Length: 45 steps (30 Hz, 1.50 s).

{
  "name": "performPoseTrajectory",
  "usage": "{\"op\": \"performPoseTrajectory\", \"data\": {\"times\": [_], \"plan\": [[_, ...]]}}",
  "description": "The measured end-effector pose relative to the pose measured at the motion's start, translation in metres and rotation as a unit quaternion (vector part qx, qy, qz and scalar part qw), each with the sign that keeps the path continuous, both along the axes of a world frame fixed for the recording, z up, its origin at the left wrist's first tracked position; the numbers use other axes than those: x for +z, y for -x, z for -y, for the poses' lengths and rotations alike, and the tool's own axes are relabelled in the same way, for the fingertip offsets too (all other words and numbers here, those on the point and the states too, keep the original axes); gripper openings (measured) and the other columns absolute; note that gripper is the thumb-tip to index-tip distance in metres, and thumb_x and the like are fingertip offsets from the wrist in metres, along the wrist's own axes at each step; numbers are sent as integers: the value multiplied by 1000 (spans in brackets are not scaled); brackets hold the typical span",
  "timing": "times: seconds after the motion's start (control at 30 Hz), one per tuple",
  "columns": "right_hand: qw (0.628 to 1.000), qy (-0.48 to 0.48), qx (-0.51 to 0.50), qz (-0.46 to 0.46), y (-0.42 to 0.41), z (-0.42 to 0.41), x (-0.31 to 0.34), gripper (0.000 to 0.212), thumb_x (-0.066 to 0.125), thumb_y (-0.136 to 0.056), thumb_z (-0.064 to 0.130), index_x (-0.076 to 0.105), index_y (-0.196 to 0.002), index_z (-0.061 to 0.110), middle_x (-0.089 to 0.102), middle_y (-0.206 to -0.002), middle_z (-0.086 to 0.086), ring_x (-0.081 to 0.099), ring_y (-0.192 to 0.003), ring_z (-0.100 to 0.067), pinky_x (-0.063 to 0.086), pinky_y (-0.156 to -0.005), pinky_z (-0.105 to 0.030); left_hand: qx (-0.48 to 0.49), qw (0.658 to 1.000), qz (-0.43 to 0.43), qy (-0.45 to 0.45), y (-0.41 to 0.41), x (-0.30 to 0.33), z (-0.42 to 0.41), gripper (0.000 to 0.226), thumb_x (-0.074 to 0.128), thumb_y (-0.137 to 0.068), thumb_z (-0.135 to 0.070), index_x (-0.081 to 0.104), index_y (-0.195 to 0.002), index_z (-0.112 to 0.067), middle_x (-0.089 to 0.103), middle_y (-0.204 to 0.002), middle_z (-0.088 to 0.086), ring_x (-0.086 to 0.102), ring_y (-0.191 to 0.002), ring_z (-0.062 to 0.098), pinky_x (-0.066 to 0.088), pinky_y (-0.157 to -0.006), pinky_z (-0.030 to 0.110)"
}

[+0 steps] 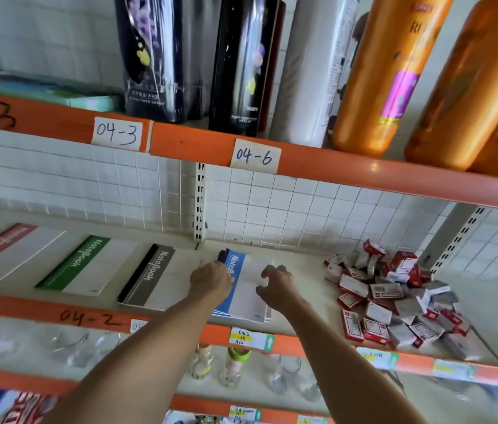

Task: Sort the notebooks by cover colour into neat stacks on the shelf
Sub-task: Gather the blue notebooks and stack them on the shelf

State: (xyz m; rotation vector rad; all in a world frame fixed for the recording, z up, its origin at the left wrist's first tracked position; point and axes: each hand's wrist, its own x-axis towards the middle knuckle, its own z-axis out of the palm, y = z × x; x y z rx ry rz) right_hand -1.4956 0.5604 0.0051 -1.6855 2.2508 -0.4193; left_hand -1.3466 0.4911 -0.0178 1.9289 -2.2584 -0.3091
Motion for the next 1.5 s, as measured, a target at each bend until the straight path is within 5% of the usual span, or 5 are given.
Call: {"op": "performPoseTrajectory", "data": {"times": [0.37,0.73,0.9,1.5], "plan": [[998,0,66,-20,-110,37,-3,65,65,-88,36,40,-144,14,43,-144,-10,43,-131,-30,38,-106,-36,-92,993,-15,75,-130,15,21,44,56,-94,-42,47,-130,-18,57,-129,7,53,-119,31,47,-92,40],[987,17,162,-9,-351,74,-1,73,65,-88,42,33,-148,15,40,-148,-10,42,-133,-31,37,-107,-37,5,994,69,87,-392,29,26,46,50,-94,-52,45,-129,-23,60,-120,7,57,-109,31,47,-86,41],[982,27,186,3,-451,80,-3,75,67,-84,42,36,-146,16,43,-146,-9,43,-132,-30,37,-108,-37,31,994,59,88,-495,24,27,54,52,-92,-53,47,-137,-25,59,-131,5,56,-119,29,46,-97,40],[968,-4,253,2,-697,195,-26,71,65,-89,39,33,-148,14,42,-146,-11,40,-134,-32,37,-110,-43,89,993,73,40,-752,-8,120,59,45,-95,-57,41,-143,-23,53,-137,4,48,-127,24,42,-103,39]]}}
